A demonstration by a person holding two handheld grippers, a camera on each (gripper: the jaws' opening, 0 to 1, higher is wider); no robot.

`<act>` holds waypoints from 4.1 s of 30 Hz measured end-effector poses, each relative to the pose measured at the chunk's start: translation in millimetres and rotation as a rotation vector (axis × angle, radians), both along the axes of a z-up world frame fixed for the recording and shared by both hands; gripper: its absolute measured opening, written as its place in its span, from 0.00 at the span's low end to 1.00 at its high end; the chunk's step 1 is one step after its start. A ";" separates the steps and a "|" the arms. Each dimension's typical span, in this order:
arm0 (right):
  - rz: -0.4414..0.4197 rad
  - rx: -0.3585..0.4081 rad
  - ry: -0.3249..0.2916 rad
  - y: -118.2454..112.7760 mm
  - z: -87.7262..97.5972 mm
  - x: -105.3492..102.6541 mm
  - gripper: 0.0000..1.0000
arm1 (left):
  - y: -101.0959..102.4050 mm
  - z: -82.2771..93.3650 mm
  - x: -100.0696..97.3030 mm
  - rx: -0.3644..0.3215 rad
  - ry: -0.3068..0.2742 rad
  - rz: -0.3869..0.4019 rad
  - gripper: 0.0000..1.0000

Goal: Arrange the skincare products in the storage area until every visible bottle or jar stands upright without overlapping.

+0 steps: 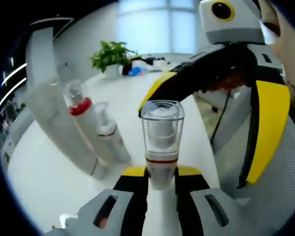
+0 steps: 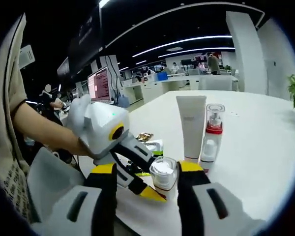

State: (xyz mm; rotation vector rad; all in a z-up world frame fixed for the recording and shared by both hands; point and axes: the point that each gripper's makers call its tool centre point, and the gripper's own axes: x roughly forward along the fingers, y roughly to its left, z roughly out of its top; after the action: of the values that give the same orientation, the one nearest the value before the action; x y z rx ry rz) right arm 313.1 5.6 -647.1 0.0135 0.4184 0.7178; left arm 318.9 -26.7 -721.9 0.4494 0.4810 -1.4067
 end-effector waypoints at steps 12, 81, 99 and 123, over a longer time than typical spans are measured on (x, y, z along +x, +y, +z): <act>0.050 -0.047 0.015 5.9 -17.2 -3.0 0.59 | -0.8 -13.1 -2.2 -0.006 0.027 -0.012 0.16; -0.127 -0.001 0.041 -42.1 -24.1 8.3 0.90 | -16.2 -17.9 81.0 -0.048 0.050 0.061 0.19; -0.086 -0.009 0.022 -37.0 -18.3 3.8 0.92 | 14.3 -5.2 67.6 -0.004 0.061 0.171 0.39; -0.068 0.034 -0.007 -39.4 5.2 -14.1 0.92 | 111.1 14.9 17.9 -0.025 0.107 0.564 0.74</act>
State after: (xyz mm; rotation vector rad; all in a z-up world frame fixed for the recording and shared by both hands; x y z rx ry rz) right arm 299.0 -33.8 -641.9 0.0572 0.3972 0.6580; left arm 336.8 84.4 -707.1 0.1936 0.6196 -0.8921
